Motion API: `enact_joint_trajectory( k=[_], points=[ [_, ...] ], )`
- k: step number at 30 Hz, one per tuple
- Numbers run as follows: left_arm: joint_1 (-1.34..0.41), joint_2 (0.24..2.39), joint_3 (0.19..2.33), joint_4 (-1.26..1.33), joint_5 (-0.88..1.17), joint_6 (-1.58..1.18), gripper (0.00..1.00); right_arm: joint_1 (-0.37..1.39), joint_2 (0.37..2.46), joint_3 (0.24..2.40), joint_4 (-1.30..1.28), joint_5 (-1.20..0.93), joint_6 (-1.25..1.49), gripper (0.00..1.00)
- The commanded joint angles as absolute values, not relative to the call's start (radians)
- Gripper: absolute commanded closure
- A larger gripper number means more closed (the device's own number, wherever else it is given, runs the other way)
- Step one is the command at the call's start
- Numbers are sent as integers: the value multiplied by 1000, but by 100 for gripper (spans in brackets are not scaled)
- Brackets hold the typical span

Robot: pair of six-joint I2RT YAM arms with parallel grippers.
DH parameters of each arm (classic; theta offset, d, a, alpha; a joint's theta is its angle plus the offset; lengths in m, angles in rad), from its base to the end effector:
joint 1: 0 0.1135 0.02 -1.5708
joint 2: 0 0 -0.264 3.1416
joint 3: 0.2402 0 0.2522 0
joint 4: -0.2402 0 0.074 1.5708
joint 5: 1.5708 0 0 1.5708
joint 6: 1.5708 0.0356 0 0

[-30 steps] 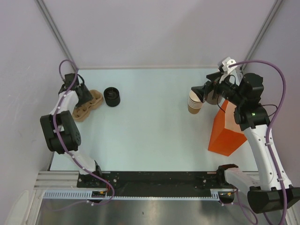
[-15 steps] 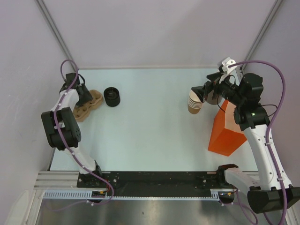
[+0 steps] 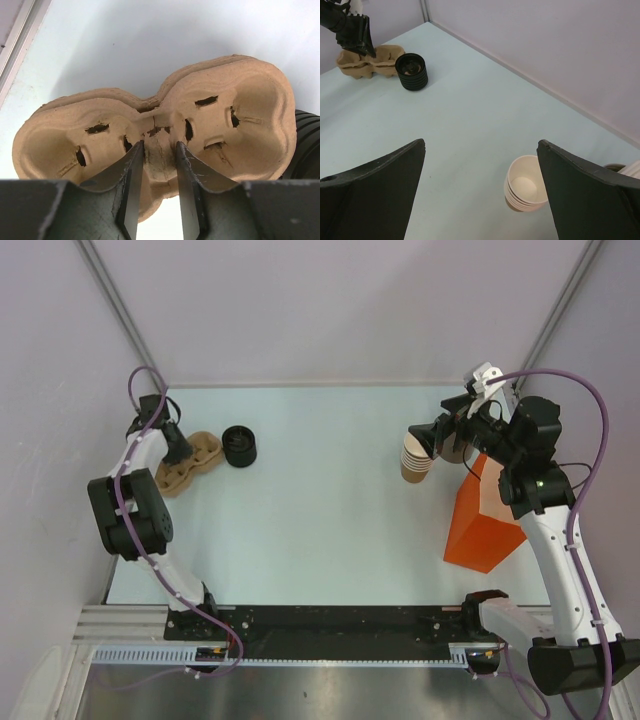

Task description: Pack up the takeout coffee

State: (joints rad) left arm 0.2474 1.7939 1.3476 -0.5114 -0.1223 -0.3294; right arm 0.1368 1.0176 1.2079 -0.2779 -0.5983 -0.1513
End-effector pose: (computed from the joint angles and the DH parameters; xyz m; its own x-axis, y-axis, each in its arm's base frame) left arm 0.3753 0.0993 0.2299 -0.6497 -0.4952 -0.5767 -0.5509 0.8295 -0.0917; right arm 0.2088 0.0490 0.4343 0.0151 -0.1236 -0.9922 -0.6739 0.7318 -0.1014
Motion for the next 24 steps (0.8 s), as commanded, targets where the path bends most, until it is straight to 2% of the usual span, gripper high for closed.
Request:
enact_joint_trajectory(
  k=[1,12,19,24],
  points=[
    [253,1783,1394,-505,-115,-313,64,143,1015,1204,-247,-589,-161,0],
    [261,1712,1401,-499,-107,-295,64,143,1011,1198,-242,-591,-158,0],
    [262,1713,1404,-502,-100,-285,77,143,1009,1195,-238,-591,-158,0],
    [262,1666,1420,-495,-97,-278,77,141,1009,1192,-236,-592,-158,0]
  ],
)
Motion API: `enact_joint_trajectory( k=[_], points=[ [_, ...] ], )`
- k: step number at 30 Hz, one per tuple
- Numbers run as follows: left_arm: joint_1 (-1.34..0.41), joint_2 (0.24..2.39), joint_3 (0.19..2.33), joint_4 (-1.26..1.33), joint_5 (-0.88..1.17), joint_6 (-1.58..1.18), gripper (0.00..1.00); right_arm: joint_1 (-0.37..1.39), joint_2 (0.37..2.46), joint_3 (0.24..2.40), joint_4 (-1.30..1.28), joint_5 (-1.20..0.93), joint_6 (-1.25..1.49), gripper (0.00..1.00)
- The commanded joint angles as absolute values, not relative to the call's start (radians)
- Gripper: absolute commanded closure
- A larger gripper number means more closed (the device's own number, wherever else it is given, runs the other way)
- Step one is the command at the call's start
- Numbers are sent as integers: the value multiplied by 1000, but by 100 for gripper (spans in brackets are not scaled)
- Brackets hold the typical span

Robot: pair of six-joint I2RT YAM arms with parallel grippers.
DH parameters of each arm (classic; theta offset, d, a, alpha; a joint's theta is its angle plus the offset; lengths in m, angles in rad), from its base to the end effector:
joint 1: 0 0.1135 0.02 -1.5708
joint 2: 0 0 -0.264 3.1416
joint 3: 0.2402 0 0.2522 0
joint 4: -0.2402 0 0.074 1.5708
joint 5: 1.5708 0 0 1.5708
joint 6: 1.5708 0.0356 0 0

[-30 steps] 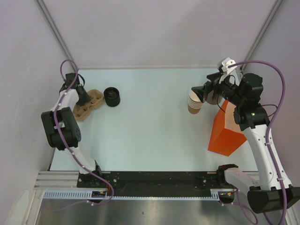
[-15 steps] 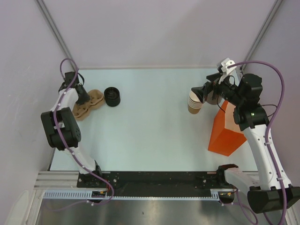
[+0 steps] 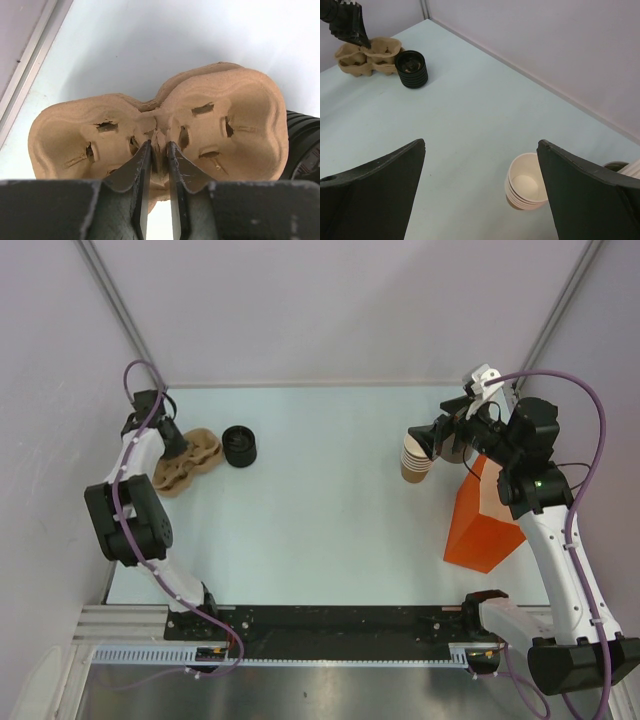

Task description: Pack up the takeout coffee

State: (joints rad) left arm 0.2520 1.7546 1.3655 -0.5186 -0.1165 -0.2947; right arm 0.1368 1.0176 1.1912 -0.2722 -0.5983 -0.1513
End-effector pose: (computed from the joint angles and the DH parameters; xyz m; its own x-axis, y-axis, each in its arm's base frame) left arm 0.3718 0.1000 0.2495 -0.6382 -0.4622 -0.6156 -0.5249 0.8462 -0.0911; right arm 0.2104 0.0492 0.4294 0.0043 -0.1251 -0.9921 -0.6750 0.7316 -0.0952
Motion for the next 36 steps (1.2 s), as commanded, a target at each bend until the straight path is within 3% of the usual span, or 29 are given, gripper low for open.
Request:
enact_joint_trajectory(
  k=[1,17,26,32,36],
  points=[
    [262,1658,1430,-495,-92,-276,77,144,1009,1192,-235,-592,-158,0],
    [226,1485,1517,-515,-14,-221,74,143,1002,1186,-227,-584,-158,0],
    [-153,1453,1511,-471,-107,-61,75,146,992,1180,-213,-566,-152,0],
    [-330,1601,1606,-500,-155,-67,75,141,983,1178,-206,-549,-150,0],
    [-373,1773,1782,-584,-147,-155,75,135,979,1177,-204,-546,-150,0]
  ],
)
